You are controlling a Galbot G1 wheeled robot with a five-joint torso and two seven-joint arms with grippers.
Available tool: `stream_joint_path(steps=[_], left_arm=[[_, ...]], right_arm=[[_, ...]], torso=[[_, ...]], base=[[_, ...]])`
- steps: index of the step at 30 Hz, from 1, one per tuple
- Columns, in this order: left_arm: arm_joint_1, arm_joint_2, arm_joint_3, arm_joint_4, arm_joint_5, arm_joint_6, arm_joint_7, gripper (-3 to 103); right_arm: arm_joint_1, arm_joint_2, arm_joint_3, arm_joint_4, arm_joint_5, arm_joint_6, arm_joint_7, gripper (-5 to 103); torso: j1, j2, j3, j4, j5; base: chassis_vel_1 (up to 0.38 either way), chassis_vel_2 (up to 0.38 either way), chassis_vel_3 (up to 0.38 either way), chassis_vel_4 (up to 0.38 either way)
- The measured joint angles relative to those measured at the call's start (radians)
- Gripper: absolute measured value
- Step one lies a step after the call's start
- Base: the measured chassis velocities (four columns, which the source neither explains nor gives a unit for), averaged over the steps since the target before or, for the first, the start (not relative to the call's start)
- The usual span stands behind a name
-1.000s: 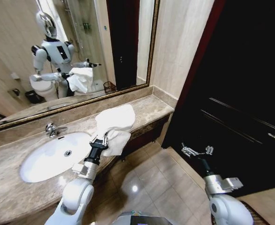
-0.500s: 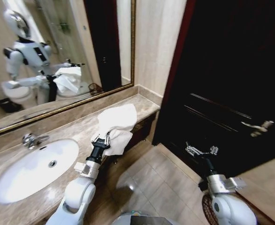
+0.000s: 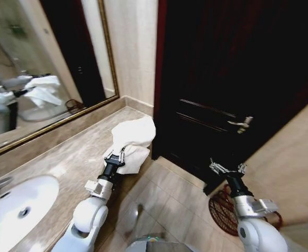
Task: Discard the used towel into the hamper.
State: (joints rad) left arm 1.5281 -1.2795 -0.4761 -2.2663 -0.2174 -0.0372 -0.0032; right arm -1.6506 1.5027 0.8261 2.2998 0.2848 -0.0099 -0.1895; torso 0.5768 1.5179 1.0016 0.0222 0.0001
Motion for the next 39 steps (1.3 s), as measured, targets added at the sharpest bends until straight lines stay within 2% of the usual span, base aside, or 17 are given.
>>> stream_joint_path(steps=[9,18,24,26,35,39], left_arm=[[-0.010,0.007,0.011,0.009,-0.028,0.023,0.000,7],[-0.054,0.065,0.005,0.090,-0.123,0.024,0.013,7],[-0.077,0.088,0.012,0.114,-0.182,0.021,0.032,7],[-0.075,0.099,0.017,0.115,-0.197,0.009,0.055,7],[-0.061,0.081,0.008,0.146,-0.181,-0.042,0.082,7],[-0.073,0.044,-0.007,0.174,-0.147,-0.066,0.072,7]], right_arm=[[0.010,0.004,-0.005,-0.004,0.000,0.004,0.023,100],[0.004,0.004,0.030,-0.037,-0.010,0.003,0.002,100],[-0.028,0.028,0.075,-0.030,-0.017,-0.013,-0.005,100],[-0.059,0.042,0.078,-0.014,-0.024,-0.023,0.000,100],[-0.128,0.077,0.075,0.033,-0.045,-0.033,0.016,100],[-0.139,0.071,0.098,0.028,-0.045,-0.004,0.014,100]], torso=[[0.000,0.000,0.000,0.0001,-0.0001],[0.000,0.000,0.000,0.0000,0.0000],[0.000,0.000,0.000,0.0000,-0.0001],[0.000,0.000,0.000,0.0000,-0.0001],[0.000,0.000,0.000,0.0001,-0.0002],[0.000,0.000,0.000,0.0000,-0.0003]], base=[[-0.123,-0.114,-0.122,-0.125],[-0.132,-0.122,-0.124,-0.121],[-0.134,-0.126,-0.128,-0.139],[-0.130,-0.139,-0.112,-0.122],[-0.127,-0.126,-0.118,-0.127],[-0.123,-0.120,-0.123,-0.116]])
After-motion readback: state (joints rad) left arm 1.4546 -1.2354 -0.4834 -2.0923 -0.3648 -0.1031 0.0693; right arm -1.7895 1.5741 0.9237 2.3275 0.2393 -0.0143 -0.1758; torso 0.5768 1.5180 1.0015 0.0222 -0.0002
